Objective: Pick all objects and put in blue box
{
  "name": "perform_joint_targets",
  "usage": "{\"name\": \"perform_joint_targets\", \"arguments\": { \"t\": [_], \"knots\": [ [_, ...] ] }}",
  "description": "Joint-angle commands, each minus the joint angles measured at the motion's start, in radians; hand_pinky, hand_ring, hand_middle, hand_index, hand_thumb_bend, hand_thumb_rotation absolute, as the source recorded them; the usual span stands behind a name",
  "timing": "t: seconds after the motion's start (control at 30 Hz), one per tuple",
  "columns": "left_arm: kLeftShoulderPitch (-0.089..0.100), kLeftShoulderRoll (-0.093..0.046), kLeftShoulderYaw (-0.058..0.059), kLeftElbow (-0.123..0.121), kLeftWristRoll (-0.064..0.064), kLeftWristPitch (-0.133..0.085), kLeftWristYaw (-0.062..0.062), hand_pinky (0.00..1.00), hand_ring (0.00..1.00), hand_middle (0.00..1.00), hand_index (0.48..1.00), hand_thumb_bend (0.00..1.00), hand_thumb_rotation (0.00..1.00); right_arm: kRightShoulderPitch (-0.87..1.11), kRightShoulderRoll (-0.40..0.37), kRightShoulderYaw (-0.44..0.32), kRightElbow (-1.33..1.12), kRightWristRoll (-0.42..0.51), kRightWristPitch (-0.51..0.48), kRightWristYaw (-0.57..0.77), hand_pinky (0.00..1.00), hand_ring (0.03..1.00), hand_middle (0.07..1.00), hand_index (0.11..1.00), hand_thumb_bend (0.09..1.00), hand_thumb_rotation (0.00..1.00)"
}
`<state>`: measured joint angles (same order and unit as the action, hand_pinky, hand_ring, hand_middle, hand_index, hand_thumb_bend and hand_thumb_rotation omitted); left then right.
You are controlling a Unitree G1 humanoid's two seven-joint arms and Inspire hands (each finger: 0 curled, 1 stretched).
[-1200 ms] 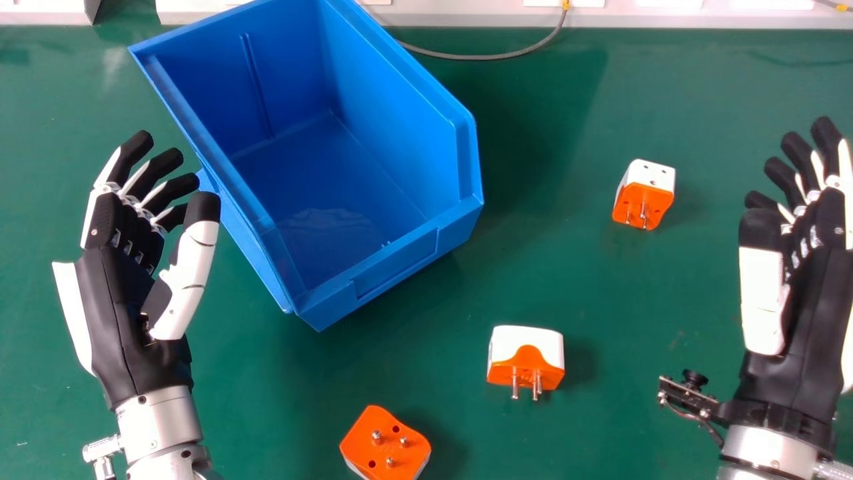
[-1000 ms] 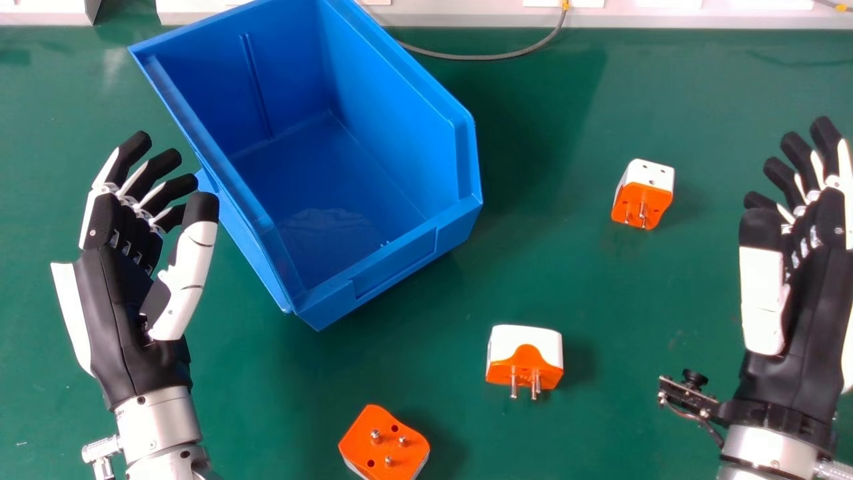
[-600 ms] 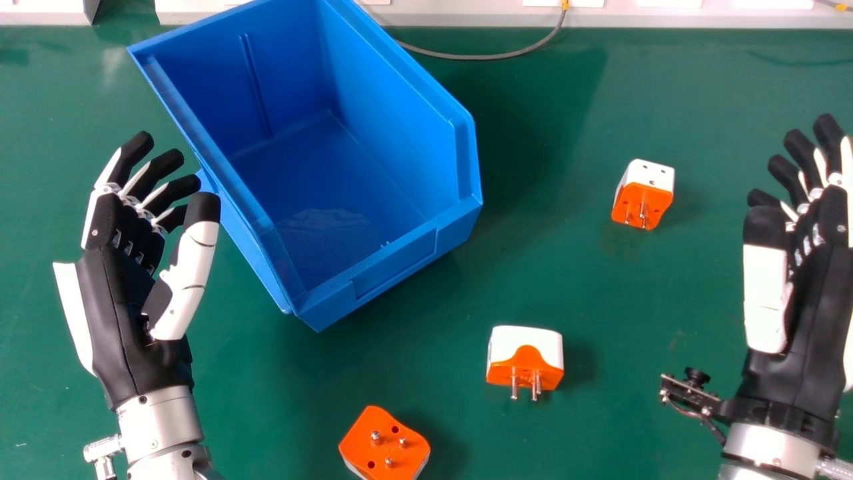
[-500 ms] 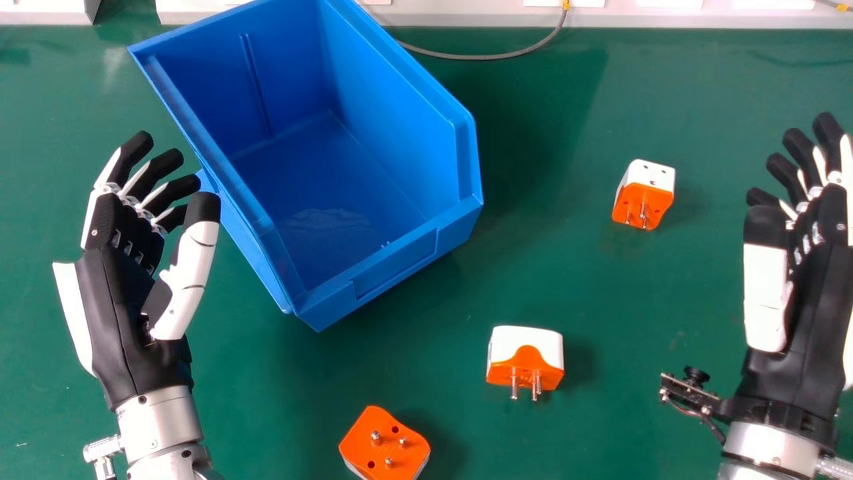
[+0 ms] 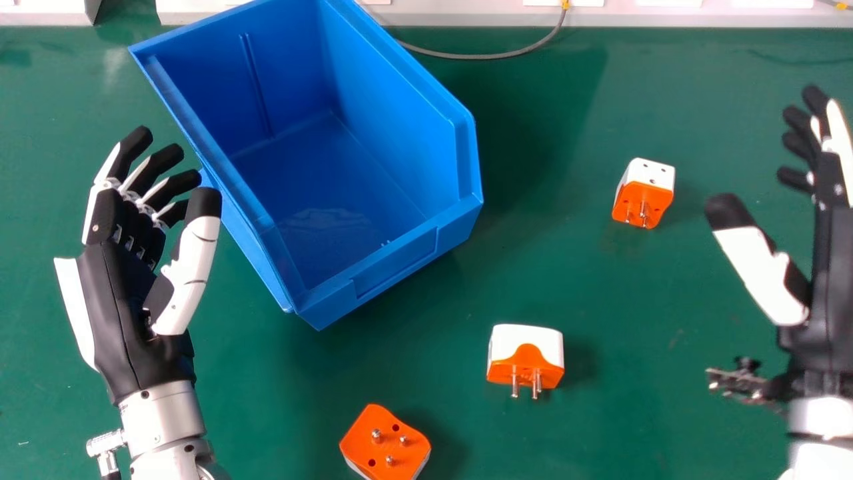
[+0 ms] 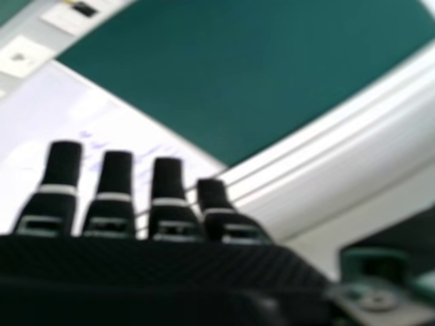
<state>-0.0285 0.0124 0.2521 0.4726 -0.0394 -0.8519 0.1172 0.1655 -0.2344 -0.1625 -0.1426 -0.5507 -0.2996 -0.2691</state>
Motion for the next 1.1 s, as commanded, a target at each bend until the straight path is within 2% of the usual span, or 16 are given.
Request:
{"name": "perform_joint_targets", "arguments": {
  "t": [0.0,0.17,0.23,0.3,0.37,0.5,0.6,0.8,0.9,1.0,1.07],
  "knots": [
    [-0.018,-0.002,-0.008,0.002,0.011,-0.022,0.004,0.63,0.69,0.76,0.805,0.69,0.45,-0.053,-0.111,-0.015,-0.063,-0.099,0.055,0.064,0.77,0.866,0.898,0.953,0.694,0.60],
    [-0.027,-0.006,-0.012,0.012,0.006,-0.023,0.003,0.63,0.69,0.76,0.808,0.69,0.45,-0.162,-0.300,0.026,-0.196,-0.287,0.284,0.417,0.76,0.867,0.914,0.976,0.726,0.56],
    [-0.029,-0.004,-0.010,0.018,0.012,-0.028,0.008,0.63,0.70,0.77,0.809,0.68,0.45,-0.230,-0.358,0.057,-0.218,-0.336,0.339,0.552,0.75,0.868,0.920,0.981,0.748,0.54],
    [-0.032,-0.001,-0.009,0.026,0.012,-0.033,0.011,0.63,0.70,0.77,0.810,0.68,0.45,-0.320,-0.407,0.099,-0.203,-0.365,0.369,0.664,0.72,0.876,0.934,0.988,0.792,0.51],
    [-0.035,0.000,-0.008,0.032,0.006,-0.036,0.011,0.63,0.70,0.77,0.811,0.68,0.45,-0.408,-0.437,0.140,-0.168,-0.377,0.388,0.743,0.70,0.893,0.953,0.993,0.825,0.47],
    [-0.039,0.002,-0.006,0.040,0.000,-0.038,0.013,0.64,0.70,0.77,0.810,0.68,0.45,-0.598,-0.480,0.225,-0.048,-0.379,0.397,0.877,0.71,0.920,0.969,0.995,0.848,0.42],
    [-0.044,0.005,-0.006,0.049,-0.005,-0.044,0.009,0.64,0.70,0.77,0.809,0.69,0.45,-0.726,-0.498,0.290,0.092,-0.384,0.373,0.901,0.72,0.945,0.980,0.989,0.869,0.36],
    [-0.055,0.007,-0.002,0.069,-0.016,-0.054,0.000,0.64,0.70,0.76,0.806,0.69,0.46,-0.963,-0.503,0.419,0.510,-0.371,0.245,0.821,0.74,0.959,0.987,0.962,0.910,0.23],
    [-0.055,0.008,0.000,0.067,-0.013,-0.055,0.001,0.64,0.70,0.76,0.804,0.69,0.46,-1.048,-0.502,0.485,0.671,-0.377,0.173,0.799,0.76,0.963,0.990,0.955,0.914,0.19],
    [-0.051,0.011,0.003,0.065,-0.008,-0.057,0.005,0.64,0.70,0.76,0.803,0.69,0.46,-1.122,-0.488,0.549,0.797,-0.393,0.150,0.816,0.76,0.960,0.989,0.951,0.917,0.18],
    [-0.048,0.011,0.004,0.060,-0.009,-0.057,0.004,0.64,0.70,0.76,0.803,0.69,0.46,-1.161,-0.481,0.588,0.864,-0.402,0.134,0.818,0.77,0.960,0.990,0.947,0.921,0.17]
  ]
}}
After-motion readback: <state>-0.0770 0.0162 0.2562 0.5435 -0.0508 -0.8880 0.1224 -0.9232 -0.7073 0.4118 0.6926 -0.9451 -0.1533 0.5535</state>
